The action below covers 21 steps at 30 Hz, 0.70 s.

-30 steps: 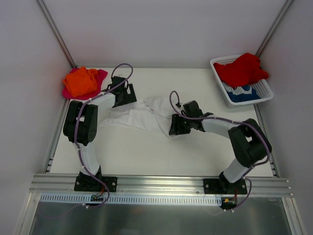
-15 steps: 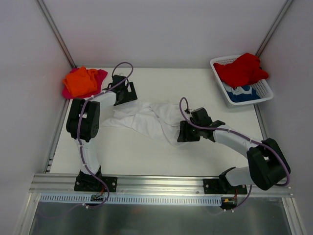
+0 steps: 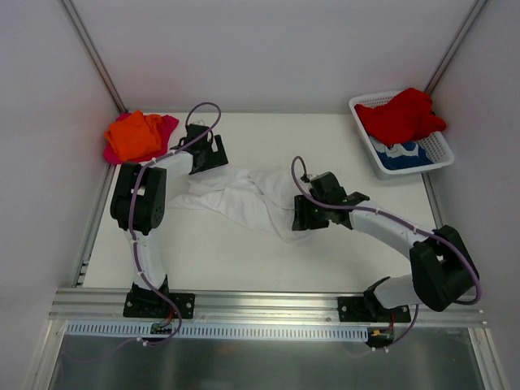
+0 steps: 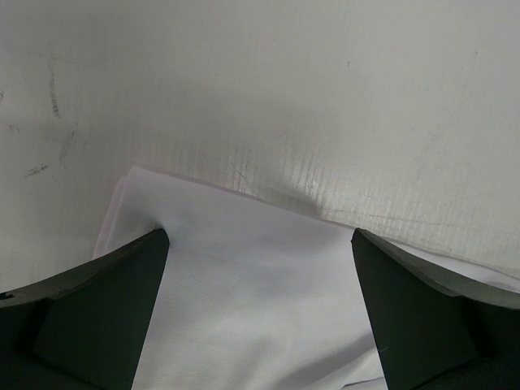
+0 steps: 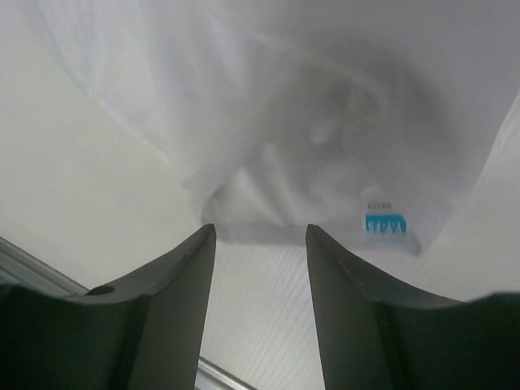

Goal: Fold and stack the t-shirts
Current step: Flatten out the tshirt

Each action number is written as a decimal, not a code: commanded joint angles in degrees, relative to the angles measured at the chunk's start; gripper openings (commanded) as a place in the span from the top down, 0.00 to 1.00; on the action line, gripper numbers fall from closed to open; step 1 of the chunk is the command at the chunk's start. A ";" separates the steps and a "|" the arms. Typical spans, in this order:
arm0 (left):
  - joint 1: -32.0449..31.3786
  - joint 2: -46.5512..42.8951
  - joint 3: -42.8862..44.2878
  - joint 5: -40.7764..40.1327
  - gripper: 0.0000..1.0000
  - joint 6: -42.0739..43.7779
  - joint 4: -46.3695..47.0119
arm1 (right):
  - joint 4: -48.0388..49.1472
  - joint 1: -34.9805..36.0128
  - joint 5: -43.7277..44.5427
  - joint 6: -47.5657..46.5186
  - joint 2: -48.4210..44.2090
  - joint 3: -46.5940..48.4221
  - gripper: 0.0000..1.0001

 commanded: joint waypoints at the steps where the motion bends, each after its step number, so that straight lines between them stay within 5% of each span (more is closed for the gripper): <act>1: 0.67 1.16 0.49 0.98 0.02 -1.51 -0.90 | -0.04 1.29 5.04 -3.99 4.22 8.64 0.48; 10: 0.67 1.08 0.41 1.07 0.02 -1.33 -0.99 | -1.97 4.18 5.05 -8.92 24.50 29.21 0.48; 21: 0.67 1.08 0.23 1.15 0.02 -1.24 -0.90 | -7.50 12.80 9.53 -9.62 31.83 42.84 0.48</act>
